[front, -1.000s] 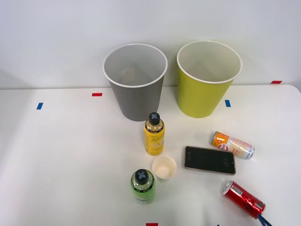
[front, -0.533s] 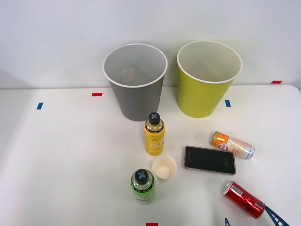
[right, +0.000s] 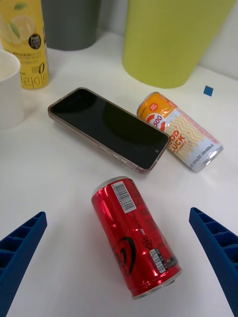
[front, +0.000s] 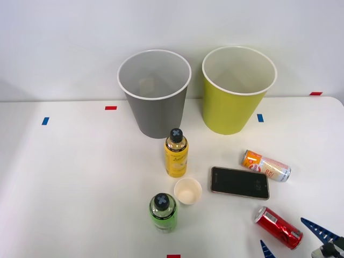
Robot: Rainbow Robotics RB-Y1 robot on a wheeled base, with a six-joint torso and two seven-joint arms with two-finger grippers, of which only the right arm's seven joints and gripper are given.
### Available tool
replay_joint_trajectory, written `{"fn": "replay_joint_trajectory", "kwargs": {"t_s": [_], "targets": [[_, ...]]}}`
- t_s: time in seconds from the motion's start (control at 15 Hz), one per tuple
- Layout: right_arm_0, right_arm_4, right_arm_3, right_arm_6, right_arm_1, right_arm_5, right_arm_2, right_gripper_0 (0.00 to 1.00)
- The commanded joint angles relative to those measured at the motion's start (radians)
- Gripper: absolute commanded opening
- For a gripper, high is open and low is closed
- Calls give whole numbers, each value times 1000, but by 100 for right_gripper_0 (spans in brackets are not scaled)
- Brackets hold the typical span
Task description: Put cans in the gray bin, plastic bottles in the light green bin
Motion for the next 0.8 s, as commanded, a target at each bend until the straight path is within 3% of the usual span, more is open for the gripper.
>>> {"fn": "replay_joint_trajectory", "kwargs": {"t_s": [0.07, 0.2, 0.4, 0.6, 0.8], "targets": [[-11, -10, -231, -35, -74, 373, -87, 100], [-33, 62, -263, -133, -114, 511, -85, 100], [-99, 260, -263, -328, -214, 719, -12, 100], [-171, 276, -263, -383, -291, 825, 37, 100], [-271, 272, -263, -393, -311, 911, 116, 100]]}}
